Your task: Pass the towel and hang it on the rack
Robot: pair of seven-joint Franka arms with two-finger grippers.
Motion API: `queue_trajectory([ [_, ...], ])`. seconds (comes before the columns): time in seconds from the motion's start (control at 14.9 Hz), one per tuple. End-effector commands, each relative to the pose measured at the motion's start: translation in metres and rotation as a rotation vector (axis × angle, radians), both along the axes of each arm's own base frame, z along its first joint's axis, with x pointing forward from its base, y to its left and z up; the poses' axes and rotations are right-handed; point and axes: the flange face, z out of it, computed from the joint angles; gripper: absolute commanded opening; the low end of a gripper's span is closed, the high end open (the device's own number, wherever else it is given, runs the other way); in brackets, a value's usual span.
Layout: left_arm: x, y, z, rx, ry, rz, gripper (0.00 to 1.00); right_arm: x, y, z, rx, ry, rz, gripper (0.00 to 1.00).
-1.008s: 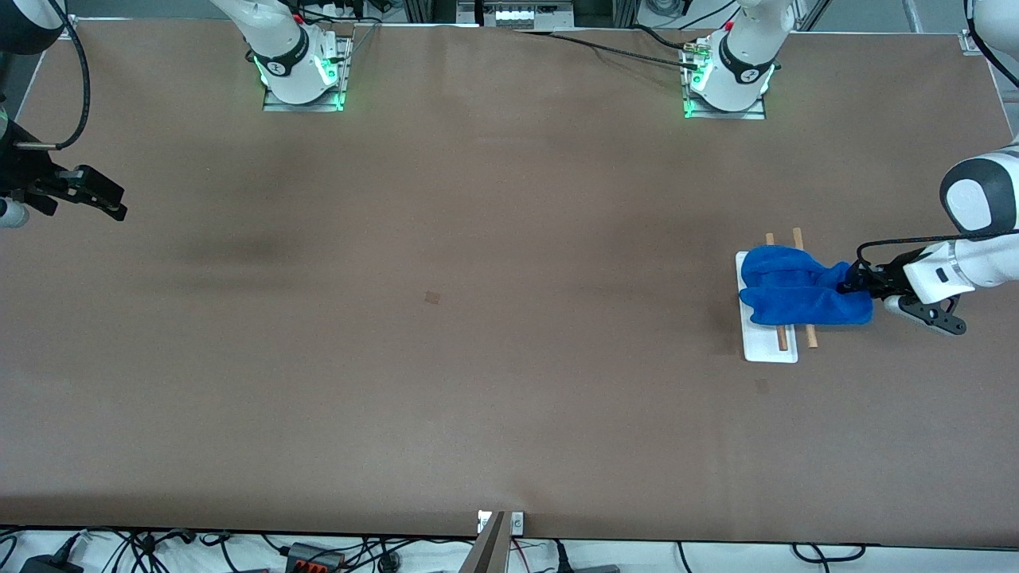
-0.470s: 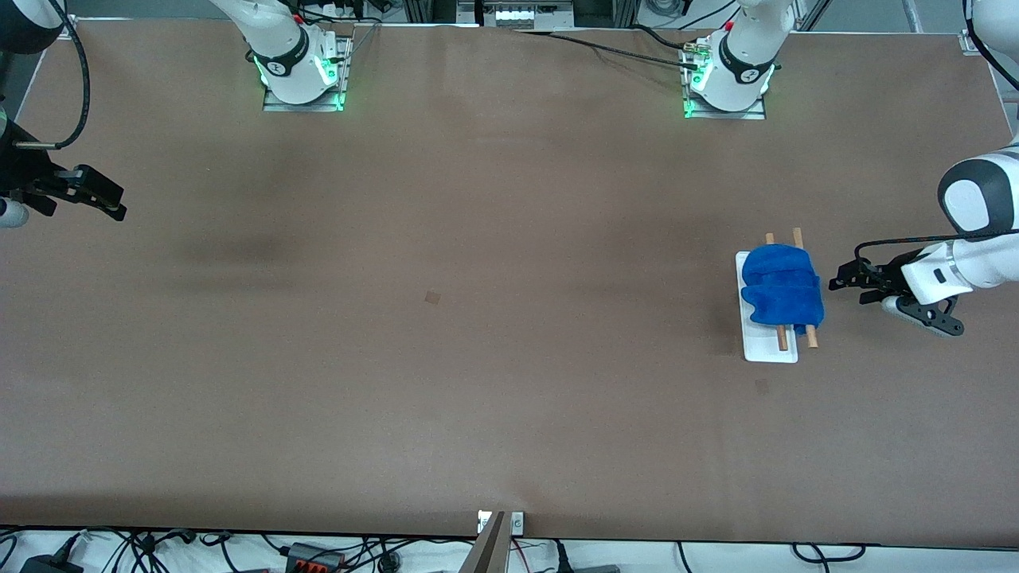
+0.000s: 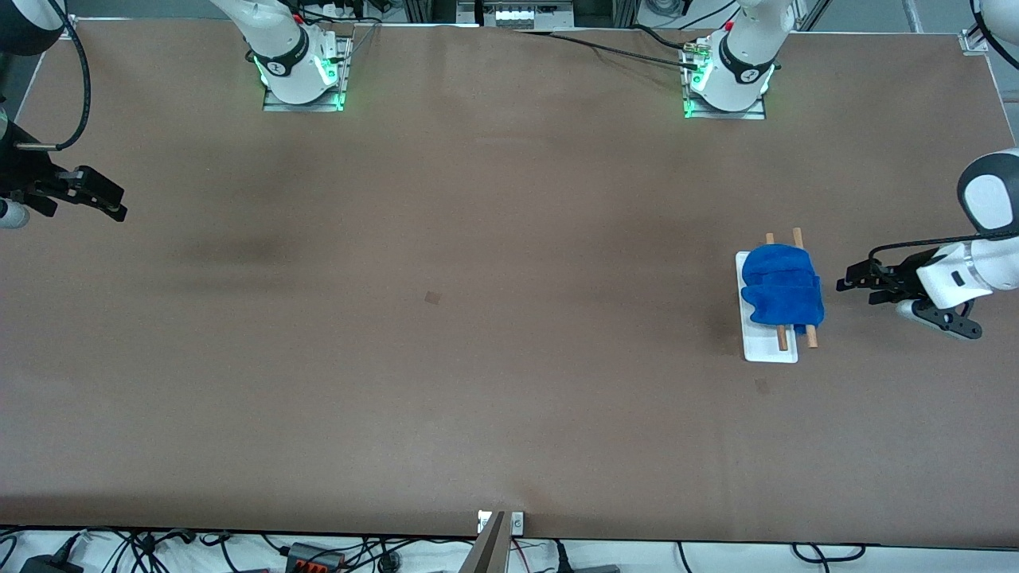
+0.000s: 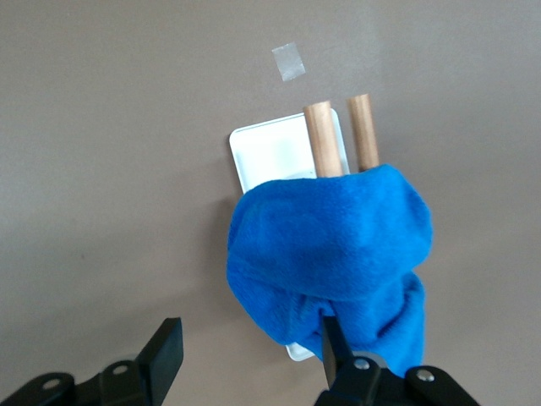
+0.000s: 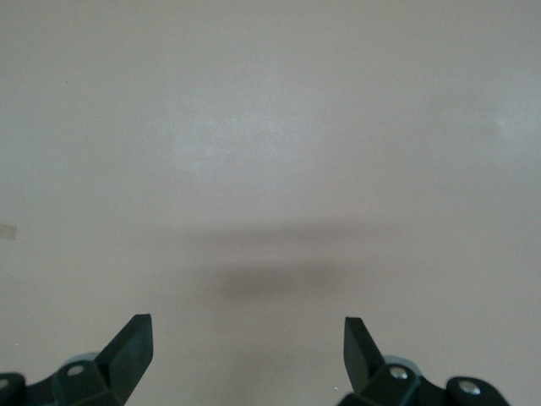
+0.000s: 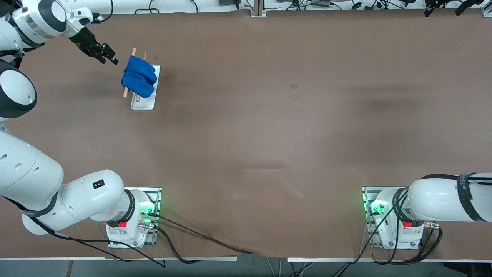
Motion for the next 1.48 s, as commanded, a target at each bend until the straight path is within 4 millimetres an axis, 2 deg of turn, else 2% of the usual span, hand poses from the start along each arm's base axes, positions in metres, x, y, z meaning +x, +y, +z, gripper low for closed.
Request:
queue_trajectory([
  [0.0, 0.011, -0.004, 0.044, 0.013, 0.031, 0.024, 0.75, 0.000, -0.003, 0.006, 0.009, 0.006, 0.006, 1.00],
  [0.34, 0.024, -0.033, 0.092, 0.068, 0.084, 0.053, 0.77, -0.004, -0.001, 0.007, 0.011, 0.019, 0.003, 1.00],
  [0.6, 0.026, -0.064, 0.126, 0.088, 0.130, 0.114, 0.80, -0.003, 0.005, 0.006, 0.011, 0.024, 0.015, 1.00],
  [0.81, 0.016, -0.106, 0.166, 0.168, 0.101, 0.148, 0.81, -0.004, 0.004, 0.004, 0.013, 0.030, 0.011, 1.00],
  [0.94, 0.007, -0.118, 0.182, 0.187, 0.076, 0.170, 0.93, -0.006, 0.004, 0.002, 0.016, 0.044, -0.003, 1.00],
  [1.01, -0.004, -0.131, 0.193, 0.201, 0.063, 0.185, 0.94, -0.008, 0.006, 0.002, 0.019, 0.049, -0.007, 1.00],
  [1.08, -0.010, -0.132, 0.195, 0.216, 0.062, 0.221, 0.96, -0.011, 0.007, 0.002, 0.027, 0.056, -0.013, 1.00],
  [1.21, -0.011, -0.122, 0.195, 0.233, 0.047, 0.309, 1.00, -0.017, 0.005, 0.000, 0.028, 0.063, -0.013, 1.00],
  [1.41, -0.023, -0.123, 0.213, 0.234, 0.003, 0.333, 1.00, -0.019, 0.005, -0.001, 0.027, 0.064, 0.004, 1.00],
])
